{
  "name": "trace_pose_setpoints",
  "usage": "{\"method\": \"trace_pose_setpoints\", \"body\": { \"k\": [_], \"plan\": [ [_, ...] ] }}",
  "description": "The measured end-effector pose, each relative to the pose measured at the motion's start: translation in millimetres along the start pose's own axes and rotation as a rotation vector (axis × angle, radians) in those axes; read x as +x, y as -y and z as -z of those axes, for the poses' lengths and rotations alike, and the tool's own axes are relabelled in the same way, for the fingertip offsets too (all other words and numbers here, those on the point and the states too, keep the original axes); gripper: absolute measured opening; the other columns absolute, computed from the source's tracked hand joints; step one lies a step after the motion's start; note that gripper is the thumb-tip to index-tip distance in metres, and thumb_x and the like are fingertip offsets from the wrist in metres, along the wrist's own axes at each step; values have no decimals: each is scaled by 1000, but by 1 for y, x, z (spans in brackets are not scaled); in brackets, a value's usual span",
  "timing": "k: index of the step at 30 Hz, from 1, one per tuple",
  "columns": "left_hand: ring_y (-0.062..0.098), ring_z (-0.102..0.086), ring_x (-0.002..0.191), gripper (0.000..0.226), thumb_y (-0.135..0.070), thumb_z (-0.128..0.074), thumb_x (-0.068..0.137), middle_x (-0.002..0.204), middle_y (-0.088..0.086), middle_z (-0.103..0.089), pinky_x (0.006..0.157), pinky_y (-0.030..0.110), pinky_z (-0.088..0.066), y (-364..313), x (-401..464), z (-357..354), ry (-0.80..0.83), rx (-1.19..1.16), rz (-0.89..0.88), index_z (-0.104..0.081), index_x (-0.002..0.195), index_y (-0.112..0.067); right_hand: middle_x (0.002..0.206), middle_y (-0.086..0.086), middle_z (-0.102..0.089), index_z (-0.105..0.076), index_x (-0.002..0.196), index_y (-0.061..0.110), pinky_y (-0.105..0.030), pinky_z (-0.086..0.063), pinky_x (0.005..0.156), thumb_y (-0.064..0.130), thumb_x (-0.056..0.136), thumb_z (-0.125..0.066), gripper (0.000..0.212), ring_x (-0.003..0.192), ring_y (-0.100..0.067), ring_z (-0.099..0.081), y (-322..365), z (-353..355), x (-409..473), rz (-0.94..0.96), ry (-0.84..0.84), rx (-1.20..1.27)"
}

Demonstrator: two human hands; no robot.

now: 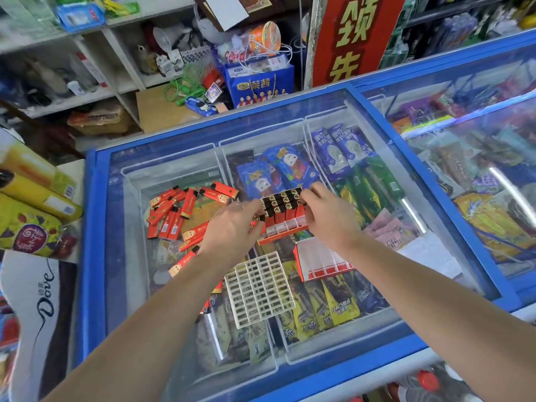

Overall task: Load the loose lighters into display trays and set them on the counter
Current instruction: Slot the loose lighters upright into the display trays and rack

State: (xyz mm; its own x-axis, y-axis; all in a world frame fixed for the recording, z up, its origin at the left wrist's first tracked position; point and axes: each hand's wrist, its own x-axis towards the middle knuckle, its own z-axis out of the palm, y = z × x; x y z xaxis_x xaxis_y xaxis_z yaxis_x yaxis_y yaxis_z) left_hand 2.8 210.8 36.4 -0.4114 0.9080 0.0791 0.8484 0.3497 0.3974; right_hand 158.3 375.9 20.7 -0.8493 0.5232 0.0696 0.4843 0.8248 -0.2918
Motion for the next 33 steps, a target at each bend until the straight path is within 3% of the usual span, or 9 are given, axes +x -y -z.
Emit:
{"method": "trace_pose_setpoints", "body": {
  "k": [2, 6, 11, 18, 22, 26, 33],
  "plan": [
    [26, -63, 86, 14, -19, -68, 94, 95, 3, -69, 71, 33, -45, -2, -1, -3, -9, 16, -8, -66, 107, -13, 98, -6, -54, -61, 104, 8, -23, -30, 48, -1, 83, -64, 23, 68, -17, -48, 4, -2, -2, 15, -28, 18],
    [28, -60, 82, 11, -15, -67, 94, 101, 5, -63, 69, 34, -45, -4, -1, -7, -26, 32, 10, -67, 103, -8, 101, -7, -55, -61, 105, 8, -31, -41, 51, -1, 85, -63, 22, 71, -21, -52, 11, -6, -3, 29, -61, 55],
    [32, -60, 77, 12, -16, -65, 96, 101, 7, -58, 64, 32, -36, -5, 2, -5, 1, 82, 33, -65, 104, -7, 102, -8, -59, -62, 105, 6, -29, -34, 51, -4, 84, -64, 24, 69, -25, -57, 19, -9, -3, 34, -100, 131],
    [31, -61, 82, 16, -14, -67, 92, 109, 8, -54, 63, 34, -42, -4, 0, -13, 37, 168, 56, -62, 108, -10, 104, -7, -61, -63, 106, 7, -26, -30, 53, -3, 87, -60, 22, 68, -26, -59, 28, -7, -3, 23, -113, 152],
    [27, -58, 78, 26, -24, -68, 91, 107, 3, -48, 61, 34, -39, -1, 0, -20, 43, 118, 87, -54, 113, -17, 103, -7, -61, -62, 107, 7, -33, -45, 50, 1, 91, -58, 17, 67, -25, -60, 37, -3, -1, 38, -123, 171],
    [22, -58, 74, 19, -37, -56, 100, 106, -2, -51, 59, 37, -49, 13, -6, -13, -3, 17, 132, -54, 110, -21, 104, -7, -60, -60, 108, 8, -41, -52, 54, 2, 92, -57, 18, 69, -26, -61, 53, -1, 7, 45, -142, 190],
    [29, -62, 86, 13, -27, -49, 102, 107, 3, -59, 69, 45, -54, 84, -24, 23, -135, -46, 376, -55, 110, -19, 109, -7, -62, -61, 113, 7, -40, -54, 61, 1, 92, -56, 22, 79, -26, -67, 116, -7, 34, 100, -141, 326]
  ]
}}
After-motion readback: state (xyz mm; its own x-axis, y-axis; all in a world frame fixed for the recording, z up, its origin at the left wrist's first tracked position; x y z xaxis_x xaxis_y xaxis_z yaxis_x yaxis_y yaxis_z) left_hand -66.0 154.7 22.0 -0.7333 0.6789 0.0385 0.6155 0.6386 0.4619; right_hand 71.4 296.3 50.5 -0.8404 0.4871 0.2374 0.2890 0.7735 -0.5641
